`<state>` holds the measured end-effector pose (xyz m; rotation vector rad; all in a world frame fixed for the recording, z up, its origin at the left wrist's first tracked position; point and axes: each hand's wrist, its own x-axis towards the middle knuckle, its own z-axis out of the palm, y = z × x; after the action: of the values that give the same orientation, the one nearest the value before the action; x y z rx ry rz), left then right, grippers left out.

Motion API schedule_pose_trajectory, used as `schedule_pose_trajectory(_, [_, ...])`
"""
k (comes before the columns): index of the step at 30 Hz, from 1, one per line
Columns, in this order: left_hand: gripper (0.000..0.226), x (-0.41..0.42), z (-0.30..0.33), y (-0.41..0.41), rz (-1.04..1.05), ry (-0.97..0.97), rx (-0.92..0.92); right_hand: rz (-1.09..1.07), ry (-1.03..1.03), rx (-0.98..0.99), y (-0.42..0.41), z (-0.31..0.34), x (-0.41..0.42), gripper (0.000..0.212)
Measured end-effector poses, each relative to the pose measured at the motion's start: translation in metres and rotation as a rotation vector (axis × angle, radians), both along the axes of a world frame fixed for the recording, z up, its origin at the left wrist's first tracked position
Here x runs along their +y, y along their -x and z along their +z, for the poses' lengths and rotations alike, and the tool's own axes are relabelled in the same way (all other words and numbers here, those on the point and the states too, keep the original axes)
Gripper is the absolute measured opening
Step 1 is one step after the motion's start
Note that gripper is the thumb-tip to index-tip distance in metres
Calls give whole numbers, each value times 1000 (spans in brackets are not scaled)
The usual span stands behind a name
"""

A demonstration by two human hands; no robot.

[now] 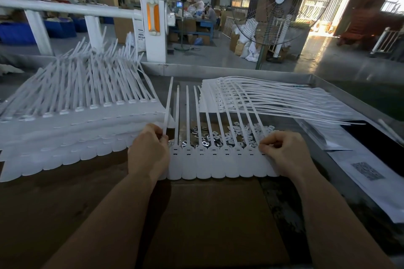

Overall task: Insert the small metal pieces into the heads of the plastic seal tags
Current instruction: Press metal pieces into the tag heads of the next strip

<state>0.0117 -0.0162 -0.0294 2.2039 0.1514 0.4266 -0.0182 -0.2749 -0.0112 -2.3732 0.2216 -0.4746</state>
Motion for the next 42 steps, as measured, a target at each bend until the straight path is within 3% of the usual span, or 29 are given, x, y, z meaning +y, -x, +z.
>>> schedule_pose_trajectory(6, [13,1,1,-1,7,-2,-2,-61,-88,-24,-3,1,-2,14])
schedule_pose_trajectory(17, [13,0,1,0,16,-10,8,54,170,-35,6,4,2,15])
schedule_pose_trajectory(24, [14,2,-1,0,17,-17,2,14,-8,-117,3,4,0,11])
schedule_pose_trajectory(42, [14,-1,1,0,18,3,15,21,87,69,2,3,-3,6])
